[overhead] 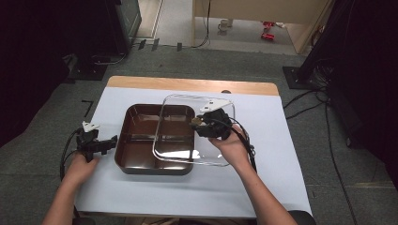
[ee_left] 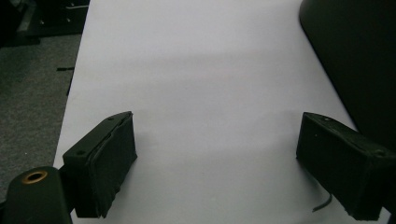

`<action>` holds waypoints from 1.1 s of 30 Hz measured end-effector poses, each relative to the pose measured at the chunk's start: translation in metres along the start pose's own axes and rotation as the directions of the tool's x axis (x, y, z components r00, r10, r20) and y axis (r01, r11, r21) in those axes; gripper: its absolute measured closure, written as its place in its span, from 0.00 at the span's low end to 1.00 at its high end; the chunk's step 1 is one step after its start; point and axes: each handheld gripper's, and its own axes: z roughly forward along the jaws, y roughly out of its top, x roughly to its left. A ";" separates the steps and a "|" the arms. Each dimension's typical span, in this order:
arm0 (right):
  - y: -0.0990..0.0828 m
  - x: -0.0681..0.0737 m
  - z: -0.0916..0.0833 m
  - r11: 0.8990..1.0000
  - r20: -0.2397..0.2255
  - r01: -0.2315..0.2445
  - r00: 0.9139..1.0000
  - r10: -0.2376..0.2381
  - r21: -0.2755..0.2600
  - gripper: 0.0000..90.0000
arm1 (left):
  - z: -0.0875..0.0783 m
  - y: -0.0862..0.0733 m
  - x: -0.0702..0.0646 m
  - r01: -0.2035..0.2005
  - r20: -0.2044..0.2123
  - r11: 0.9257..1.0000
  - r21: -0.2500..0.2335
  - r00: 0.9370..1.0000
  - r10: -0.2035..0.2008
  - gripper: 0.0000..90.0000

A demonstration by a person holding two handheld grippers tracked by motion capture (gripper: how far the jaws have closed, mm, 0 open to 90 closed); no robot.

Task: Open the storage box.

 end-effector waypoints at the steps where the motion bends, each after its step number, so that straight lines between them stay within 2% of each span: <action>1: -0.003 -0.002 -0.002 1.000 0.005 0.000 1.000 0.000 -0.001 0.65 | 0.000 0.000 0.000 -0.001 0.000 1.000 0.001 1.000 0.001 0.13; 10: -0.031 -0.025 -0.018 0.999 0.044 -0.036 0.998 0.036 -0.003 0.65 | 0.000 0.000 0.000 0.001 0.000 1.000 -0.001 1.000 -0.001 0.13; 16: -0.046 -0.044 -0.027 0.998 0.092 -0.068 0.993 0.068 -0.001 0.65 | 0.000 0.000 0.000 0.001 0.000 1.000 -0.002 1.000 -0.001 0.13; 22: -0.063 -0.063 -0.028 0.994 0.132 -0.112 0.985 0.110 0.007 0.65 | 0.000 0.000 0.000 0.001 0.000 1.000 0.000 1.000 -0.001 0.13; 26: -0.068 -0.075 -0.028 0.992 0.165 -0.124 0.979 0.120 0.015 0.65 | 0.000 0.000 0.000 0.001 0.000 1.000 -0.001 1.000 -0.001 0.13; 33: -0.077 -0.098 -0.029 0.985 0.197 -0.173 0.965 0.171 -0.004 0.65 | 0.000 0.000 0.000 0.001 0.000 1.000 -0.001 1.000 -0.001 0.13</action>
